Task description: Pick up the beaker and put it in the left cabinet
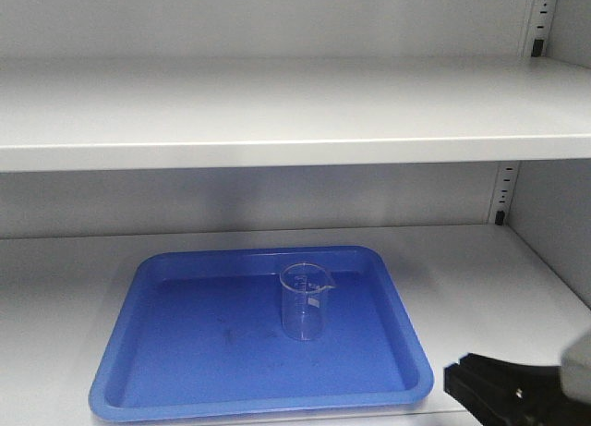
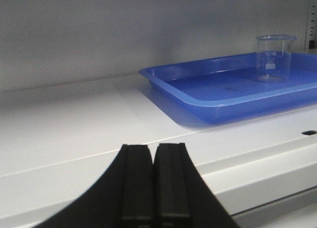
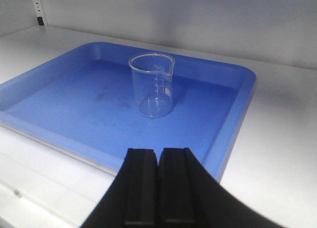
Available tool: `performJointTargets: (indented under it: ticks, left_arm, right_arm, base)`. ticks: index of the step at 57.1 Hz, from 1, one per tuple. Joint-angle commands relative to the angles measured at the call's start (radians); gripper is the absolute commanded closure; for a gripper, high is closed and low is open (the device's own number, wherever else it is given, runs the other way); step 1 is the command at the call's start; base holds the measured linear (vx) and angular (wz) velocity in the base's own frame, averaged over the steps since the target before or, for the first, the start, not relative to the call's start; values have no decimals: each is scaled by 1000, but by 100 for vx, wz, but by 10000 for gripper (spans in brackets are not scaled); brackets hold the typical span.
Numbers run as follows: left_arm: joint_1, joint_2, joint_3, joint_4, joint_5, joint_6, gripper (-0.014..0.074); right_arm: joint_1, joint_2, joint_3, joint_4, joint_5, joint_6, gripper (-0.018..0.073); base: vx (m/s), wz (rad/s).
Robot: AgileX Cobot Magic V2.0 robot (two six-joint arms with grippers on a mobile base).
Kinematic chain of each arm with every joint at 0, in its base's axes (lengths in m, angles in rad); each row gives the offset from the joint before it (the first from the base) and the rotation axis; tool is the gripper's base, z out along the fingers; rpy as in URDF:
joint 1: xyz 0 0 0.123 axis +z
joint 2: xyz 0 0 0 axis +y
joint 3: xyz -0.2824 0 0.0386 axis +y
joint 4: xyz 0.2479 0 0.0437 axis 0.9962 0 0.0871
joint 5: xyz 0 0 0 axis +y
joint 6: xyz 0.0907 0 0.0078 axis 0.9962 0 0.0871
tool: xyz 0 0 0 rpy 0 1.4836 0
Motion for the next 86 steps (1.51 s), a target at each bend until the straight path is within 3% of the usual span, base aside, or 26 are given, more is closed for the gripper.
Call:
performJointTargets:
  ticks: [1,23,27,30,33,37,40,49,51,56,64,75,86]
  left_arm:
    - [-4,-18,16,-8,-84,-3,595]
    - [-4,-18,16,-8,-84,-3,595]
    - [-4,-18,16,-8,-84,-3,595]
    - [-4,-18,16,-8,-84,-3,595]
    - [-4,-18,16,-8,-84,-3,595]
    - [-4,-18,16,-8,-84,-3,595]
    - [-4,-18,16,-8,-84,-3,595]
    - [-4,-18,16,-8,-84,-3,595]
    - [-4,-18,16,-8,-84,-3,595]
    - [-4,-18,16,-8,-84,-3,595]
    - [-4,-18,16,-8,-84,-3,595]
    - [-4,-18,16,-8,-84,-3,595]
    - [-4,-18,16,-8,-84,-3,595]
  right_arm:
    - [-6,-42,-4,9,-12,2,565]
    - [-6,-70,35,9,-10,2,565]
    - [-6,-64,35,80,-10,-4,565]
    - [-6,-53,35,228,19,-69,565]
    - [-6,-44,35,438,92,-234,565]
    - [-6,-31,35,710,144,-520,565]
    - [-6,-23,35,925,162,-791,565]
    - [-25,-34,35,1311,165,-1248,565]
    - [-42,-51,44,1397,161,-1309,565]
    - [-89,-133,98,1498,113,-1375,565]
    - [-170,-266,216,1481,74,-1326,565]
    - [-286,-517,348,1307,123,-1155,565]
    - [-321,-754,455,1262,170,-1150,565]
  base:
    - [0,0]
    - [0,0]
    - [0,0]
    - [0,0]
    - [0,0]
    - [0,0]
    - [0,0]
    - [0,0]
    - [0,0]
    - [0,0]
    - [0,0]
    - [0,0]
    - [0,0]
